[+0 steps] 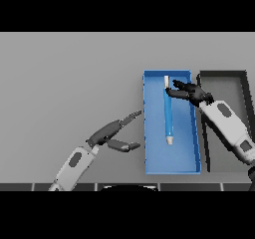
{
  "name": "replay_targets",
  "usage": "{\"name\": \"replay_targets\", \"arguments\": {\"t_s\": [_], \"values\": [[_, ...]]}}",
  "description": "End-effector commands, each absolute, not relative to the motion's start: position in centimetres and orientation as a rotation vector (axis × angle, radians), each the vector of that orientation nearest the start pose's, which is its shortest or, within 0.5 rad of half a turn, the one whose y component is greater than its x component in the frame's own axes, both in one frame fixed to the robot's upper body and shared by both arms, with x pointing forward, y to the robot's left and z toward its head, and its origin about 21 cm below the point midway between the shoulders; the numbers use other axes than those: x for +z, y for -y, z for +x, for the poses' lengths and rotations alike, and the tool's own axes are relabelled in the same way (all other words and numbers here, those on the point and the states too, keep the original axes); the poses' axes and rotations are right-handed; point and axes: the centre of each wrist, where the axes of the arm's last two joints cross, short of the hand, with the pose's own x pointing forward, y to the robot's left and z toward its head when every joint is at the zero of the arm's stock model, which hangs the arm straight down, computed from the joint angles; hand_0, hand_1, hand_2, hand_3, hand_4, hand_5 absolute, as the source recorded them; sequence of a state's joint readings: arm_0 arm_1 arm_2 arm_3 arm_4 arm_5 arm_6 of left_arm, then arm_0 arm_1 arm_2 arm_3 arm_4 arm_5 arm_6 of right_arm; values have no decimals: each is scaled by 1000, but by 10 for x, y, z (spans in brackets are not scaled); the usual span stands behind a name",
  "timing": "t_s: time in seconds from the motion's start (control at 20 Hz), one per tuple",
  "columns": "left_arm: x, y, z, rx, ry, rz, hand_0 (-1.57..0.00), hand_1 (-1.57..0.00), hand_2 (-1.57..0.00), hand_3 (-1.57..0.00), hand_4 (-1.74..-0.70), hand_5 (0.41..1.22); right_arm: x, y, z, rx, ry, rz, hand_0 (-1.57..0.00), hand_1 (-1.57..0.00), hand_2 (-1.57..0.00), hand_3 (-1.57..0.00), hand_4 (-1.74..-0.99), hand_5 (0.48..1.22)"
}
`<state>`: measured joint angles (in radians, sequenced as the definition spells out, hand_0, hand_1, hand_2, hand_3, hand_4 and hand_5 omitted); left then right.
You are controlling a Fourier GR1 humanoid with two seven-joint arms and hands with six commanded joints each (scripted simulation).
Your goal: Pick up the blue pipe and place it into the blue bin.
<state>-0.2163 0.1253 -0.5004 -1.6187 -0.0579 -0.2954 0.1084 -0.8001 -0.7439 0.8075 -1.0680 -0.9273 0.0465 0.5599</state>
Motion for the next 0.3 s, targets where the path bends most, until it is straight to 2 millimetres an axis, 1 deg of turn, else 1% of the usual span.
{"name": "replay_targets", "arguments": {"t_s": [0.0, 0.05, 0.1, 0.2, 0.25], "values": [[49, -119, 257, -908, 1547, -433, 1, 1, 1, 1, -886, 476, 100, 254, 383, 551, 815, 36, -167, -90, -29, -6, -1152, 809], [49, -119, 257, -907, 1547, -440, 1, 1, 1, 1, -885, 478, 97, 254, 384, 557, 813, 35, -212, -100, -24, -5, -1152, 804], [47, -118, 254, -910, 1544, -441, 1, 1, 1, 1, -885, 479, 95, 253, 383, 560, 814, 32, -212, -100, -24, -5, -1152, 802], [45, -118, 253, -912, 1542, -437, 1, 1, 1, 1, -885, 480, 98, 252, 382, 573, 813, 34, -212, -100, -24, -5, -1152, 791], [47, -118, 253, -904, 1548, -432, 1, 1, 1, 1, -885, 480, 96, 253, 381, 573, 809, 29, -212, -100, -24, -5, -1152, 798]]}}
